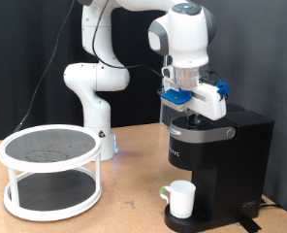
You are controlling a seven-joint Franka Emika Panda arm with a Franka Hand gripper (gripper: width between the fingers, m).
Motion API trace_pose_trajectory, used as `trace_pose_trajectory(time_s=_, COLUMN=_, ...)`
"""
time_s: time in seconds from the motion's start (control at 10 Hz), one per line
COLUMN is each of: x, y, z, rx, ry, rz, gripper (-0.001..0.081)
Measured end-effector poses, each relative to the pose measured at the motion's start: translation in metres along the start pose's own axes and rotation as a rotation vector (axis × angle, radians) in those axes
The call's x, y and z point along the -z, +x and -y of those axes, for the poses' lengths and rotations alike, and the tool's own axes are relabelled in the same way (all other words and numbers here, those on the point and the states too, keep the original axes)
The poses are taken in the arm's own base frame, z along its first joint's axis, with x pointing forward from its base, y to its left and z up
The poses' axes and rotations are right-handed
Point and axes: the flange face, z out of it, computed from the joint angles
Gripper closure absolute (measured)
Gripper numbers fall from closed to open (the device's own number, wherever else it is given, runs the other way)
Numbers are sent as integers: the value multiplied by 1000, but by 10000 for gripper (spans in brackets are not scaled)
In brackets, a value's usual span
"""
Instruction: Make a cup of coffee with the keurig machine
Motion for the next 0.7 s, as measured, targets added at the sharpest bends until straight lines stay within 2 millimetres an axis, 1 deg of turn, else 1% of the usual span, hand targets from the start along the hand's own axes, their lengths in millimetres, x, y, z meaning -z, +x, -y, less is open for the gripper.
trace_pose_trajectory(time_s=0.3, x=2, y=3, z=2, rx=36, ry=-26, rz=73, gripper=806)
trace_pose_trajectory(time_s=0.5, x=9, y=6, z=3, rx=48, ry=-21, rz=107, gripper=806)
trace_pose_trajectory(time_s=0.7, x=16, y=12, z=0, rx=68, ry=-47, rz=96, gripper=806)
